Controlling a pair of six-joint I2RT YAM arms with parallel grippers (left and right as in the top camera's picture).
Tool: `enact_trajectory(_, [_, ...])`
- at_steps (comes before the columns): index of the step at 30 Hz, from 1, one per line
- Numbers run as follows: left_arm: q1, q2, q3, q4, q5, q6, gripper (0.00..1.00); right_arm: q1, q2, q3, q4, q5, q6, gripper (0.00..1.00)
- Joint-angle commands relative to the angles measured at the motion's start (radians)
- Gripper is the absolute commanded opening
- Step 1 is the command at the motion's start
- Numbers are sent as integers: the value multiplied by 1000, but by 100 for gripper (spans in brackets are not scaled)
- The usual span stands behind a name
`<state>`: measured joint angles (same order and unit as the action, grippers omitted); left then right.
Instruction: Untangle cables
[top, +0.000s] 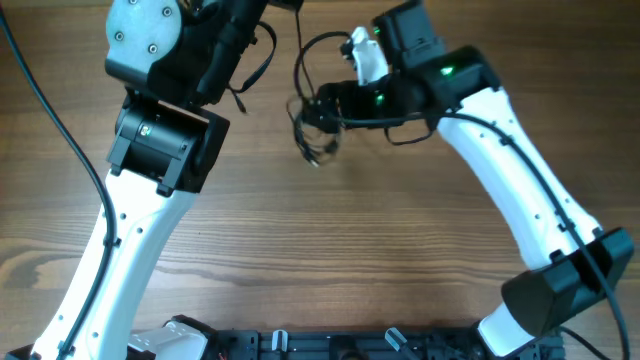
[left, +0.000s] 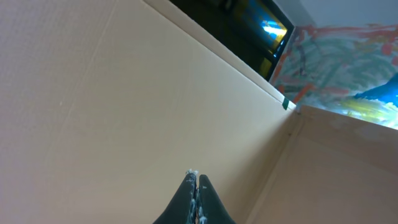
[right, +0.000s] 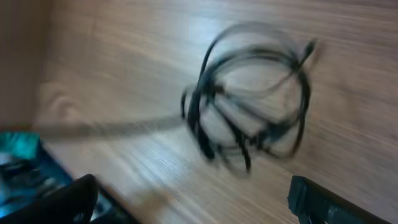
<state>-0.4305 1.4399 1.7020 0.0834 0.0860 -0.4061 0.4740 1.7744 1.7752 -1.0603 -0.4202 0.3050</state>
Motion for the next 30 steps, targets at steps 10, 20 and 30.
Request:
enact_trajectory(10, [3, -53, 21, 10, -13, -29, 4, 24, 4, -185, 108, 310, 11, 90])
enact_trajectory(20, [3, -67, 21, 11, -13, -59, 4, 24, 8, -303, 392, 134, 80, 90])
enact_trajectory(30, [3, -73, 21, 10, -13, -74, 4, 24, 20, -573, 648, 63, 170, 64])
